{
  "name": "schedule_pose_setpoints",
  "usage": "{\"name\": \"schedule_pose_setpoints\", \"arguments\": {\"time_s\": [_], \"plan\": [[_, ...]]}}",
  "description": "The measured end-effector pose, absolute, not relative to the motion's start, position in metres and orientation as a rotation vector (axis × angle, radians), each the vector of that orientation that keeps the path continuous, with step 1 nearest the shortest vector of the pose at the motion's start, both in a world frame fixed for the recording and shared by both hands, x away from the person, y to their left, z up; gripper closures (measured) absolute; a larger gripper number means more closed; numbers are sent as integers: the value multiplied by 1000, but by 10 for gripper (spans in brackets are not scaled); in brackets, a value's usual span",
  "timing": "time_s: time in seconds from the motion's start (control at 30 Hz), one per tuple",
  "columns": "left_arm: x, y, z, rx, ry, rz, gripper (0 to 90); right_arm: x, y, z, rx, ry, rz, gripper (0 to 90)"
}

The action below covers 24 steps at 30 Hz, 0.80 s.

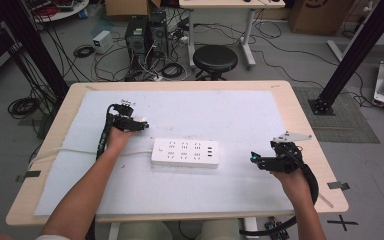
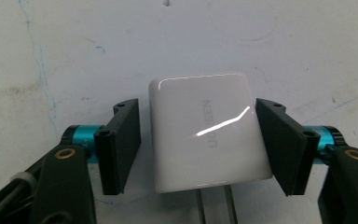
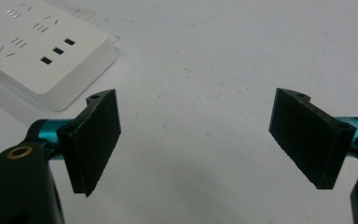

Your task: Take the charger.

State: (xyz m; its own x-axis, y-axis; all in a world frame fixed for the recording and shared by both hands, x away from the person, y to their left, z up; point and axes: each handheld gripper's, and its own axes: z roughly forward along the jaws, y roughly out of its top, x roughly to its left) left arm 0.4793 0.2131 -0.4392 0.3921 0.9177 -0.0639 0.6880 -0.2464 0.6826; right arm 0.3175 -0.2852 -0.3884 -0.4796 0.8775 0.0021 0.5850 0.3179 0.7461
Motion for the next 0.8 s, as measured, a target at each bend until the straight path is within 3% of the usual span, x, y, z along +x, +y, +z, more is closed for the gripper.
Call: {"name": "schedule_pose_setpoints", "arguments": {"time_s": [0.27, 0.8], "plan": [[477, 214, -438, 2015, 1360, 476, 422, 316, -285, -386, 1292, 2185, 981, 168], [446, 223, -410, 1917, 1287, 533, 426, 307, -282, -379, 1270, 2176, 1000, 168]]}}
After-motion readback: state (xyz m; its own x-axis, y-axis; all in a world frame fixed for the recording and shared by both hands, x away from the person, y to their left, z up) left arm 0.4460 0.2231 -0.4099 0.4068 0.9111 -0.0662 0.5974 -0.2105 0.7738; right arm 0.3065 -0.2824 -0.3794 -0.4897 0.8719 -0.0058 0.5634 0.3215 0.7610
